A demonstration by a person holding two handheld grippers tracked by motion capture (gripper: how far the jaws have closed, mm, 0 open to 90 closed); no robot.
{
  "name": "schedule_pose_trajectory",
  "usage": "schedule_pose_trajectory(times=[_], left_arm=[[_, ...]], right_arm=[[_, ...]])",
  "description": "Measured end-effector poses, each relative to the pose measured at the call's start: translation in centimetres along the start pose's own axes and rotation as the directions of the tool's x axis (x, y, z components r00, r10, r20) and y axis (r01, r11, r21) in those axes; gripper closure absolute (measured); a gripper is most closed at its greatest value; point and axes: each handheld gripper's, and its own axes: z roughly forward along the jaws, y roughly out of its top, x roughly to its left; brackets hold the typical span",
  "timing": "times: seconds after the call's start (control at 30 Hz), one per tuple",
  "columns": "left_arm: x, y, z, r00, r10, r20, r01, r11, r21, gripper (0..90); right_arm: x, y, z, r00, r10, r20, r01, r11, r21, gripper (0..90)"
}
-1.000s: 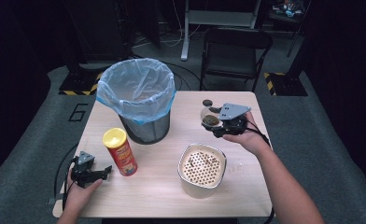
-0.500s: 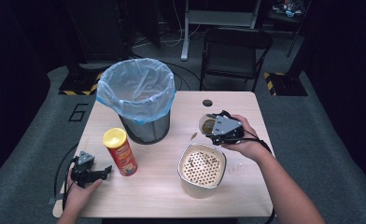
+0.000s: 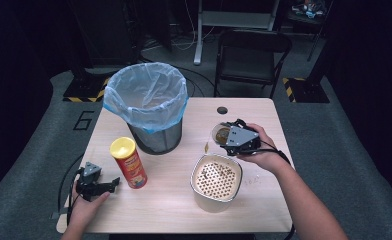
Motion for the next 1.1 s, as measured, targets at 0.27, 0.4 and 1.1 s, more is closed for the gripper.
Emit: schedule_pose_trajectory(times=[0.27, 0.4, 1.1], left_arm=[[0.0, 0.0, 0.0, 1.0, 0.0, 0.0, 0.0, 1.0, 0.0, 13.3], [0.0, 0.0, 0.0, 1.0, 0.0, 0.0, 0.0, 1.0, -0.001, 13.3], [0.0, 0.0, 0.0, 1.0, -0.001, 0.0, 0.001, 1.0, -0.001, 13.3]], right_arm=[[0.3, -0.9, -0.4, 0.9999, -0.01, 0.013, 0.01, 1.0, 0.008, 36.4], [0.6, -1.5, -0.8, 0.9997, -0.018, 0.018, 0.018, 1.0, 0.017, 36.4], [2.6, -1.8, -2.4, 0.9911, -0.129, 0.033, 0.128, 0.991, 0.028, 36.4]])
